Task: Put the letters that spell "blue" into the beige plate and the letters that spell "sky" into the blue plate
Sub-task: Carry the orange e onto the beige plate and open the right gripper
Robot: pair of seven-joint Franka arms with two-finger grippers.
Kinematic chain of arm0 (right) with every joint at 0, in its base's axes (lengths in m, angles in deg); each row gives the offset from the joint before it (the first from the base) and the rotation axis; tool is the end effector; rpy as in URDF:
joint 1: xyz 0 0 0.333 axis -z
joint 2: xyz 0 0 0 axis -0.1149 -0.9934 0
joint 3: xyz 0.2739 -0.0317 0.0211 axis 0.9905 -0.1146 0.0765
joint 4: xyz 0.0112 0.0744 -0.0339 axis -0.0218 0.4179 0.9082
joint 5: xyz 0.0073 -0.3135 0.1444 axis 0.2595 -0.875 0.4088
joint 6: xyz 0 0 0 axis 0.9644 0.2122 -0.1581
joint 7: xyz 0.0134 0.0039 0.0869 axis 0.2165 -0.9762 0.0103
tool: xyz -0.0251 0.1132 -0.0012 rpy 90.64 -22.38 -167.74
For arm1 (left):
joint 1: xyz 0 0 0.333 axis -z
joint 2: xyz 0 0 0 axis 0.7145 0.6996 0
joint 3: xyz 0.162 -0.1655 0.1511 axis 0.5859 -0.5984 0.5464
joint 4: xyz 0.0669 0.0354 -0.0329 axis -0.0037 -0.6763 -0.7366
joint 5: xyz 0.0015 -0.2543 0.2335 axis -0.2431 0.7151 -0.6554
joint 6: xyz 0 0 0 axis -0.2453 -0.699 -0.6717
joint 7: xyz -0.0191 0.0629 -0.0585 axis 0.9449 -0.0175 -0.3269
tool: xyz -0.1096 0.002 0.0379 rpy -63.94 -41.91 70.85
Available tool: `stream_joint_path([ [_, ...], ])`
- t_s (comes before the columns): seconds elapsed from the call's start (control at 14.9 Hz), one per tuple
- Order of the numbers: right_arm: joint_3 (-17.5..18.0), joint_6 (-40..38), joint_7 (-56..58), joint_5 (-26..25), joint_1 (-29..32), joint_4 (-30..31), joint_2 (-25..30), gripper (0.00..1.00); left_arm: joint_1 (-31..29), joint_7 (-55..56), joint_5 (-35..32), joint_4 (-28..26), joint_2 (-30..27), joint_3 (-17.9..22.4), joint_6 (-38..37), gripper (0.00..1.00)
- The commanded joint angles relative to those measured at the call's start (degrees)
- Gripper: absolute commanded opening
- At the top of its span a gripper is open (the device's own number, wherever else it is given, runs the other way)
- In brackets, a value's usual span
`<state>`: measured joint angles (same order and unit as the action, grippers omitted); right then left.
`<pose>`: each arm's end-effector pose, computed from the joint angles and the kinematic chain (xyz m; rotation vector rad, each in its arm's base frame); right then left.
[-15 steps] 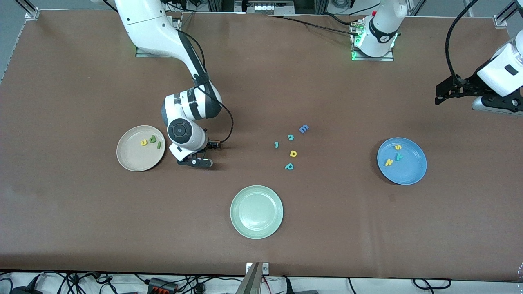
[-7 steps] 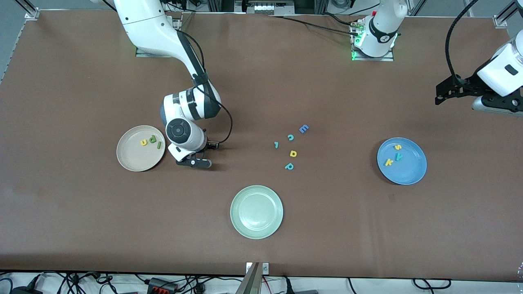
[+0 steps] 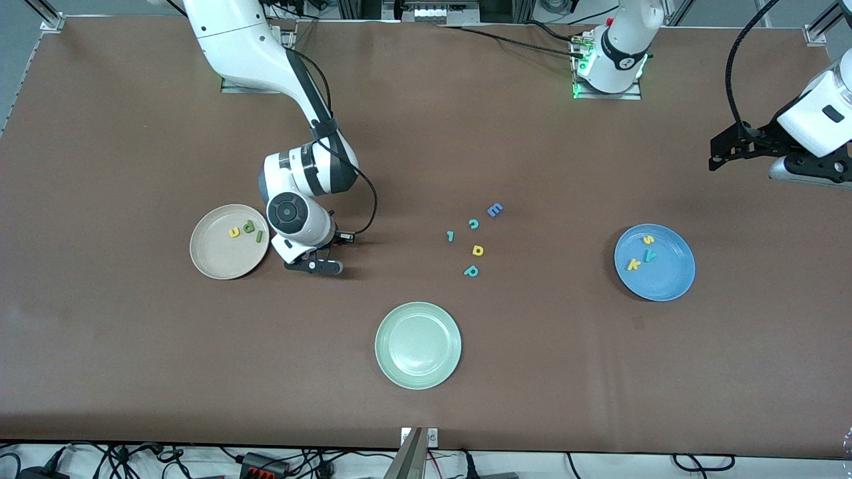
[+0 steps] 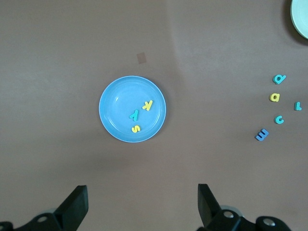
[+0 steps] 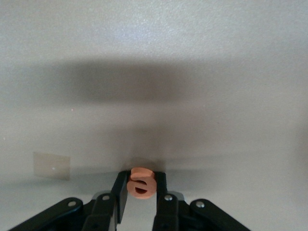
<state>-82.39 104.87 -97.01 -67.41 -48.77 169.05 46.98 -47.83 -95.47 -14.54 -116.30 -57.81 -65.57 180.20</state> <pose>0.5173 0.2655 0.1735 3.1049 -0.1345 -0.2616 0.5019 -0.0155 0.5536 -3.1324 0.2066 0.0486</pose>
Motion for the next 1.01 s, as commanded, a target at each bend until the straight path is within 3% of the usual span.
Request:
stream_joint_path([
  [0.0, -0.2, 0.2, 0.6, 0.7, 0.2, 1.0, 1.8, 0.06, 0.0, 0.3, 1.2, 1.7, 0.5, 0.2, -0.7, 1.00],
  [0.2, -3.2, -3.3, 3.8, 0.5, 1.6, 1.1, 5.9, 0.06, 0.0, 0.3, 1.2, 1.8, 0.5, 0.2, -0.7, 1.00],
  [0.47, -11.9, -10.6, 17.9, 0.4, 4.7, 2.0, 7.6, 0.06, 0.0, 0.3, 1.2, 1.8, 0.5, 0.3, -0.7, 1.00],
  [0.94, -12.9, -9.6, 30.8, 0.4, 12.4, 3.4, 4.2, 0.06, 0.0, 0.3, 1.2, 1.8, 0.5, 0.3, -0.8, 1.00],
])
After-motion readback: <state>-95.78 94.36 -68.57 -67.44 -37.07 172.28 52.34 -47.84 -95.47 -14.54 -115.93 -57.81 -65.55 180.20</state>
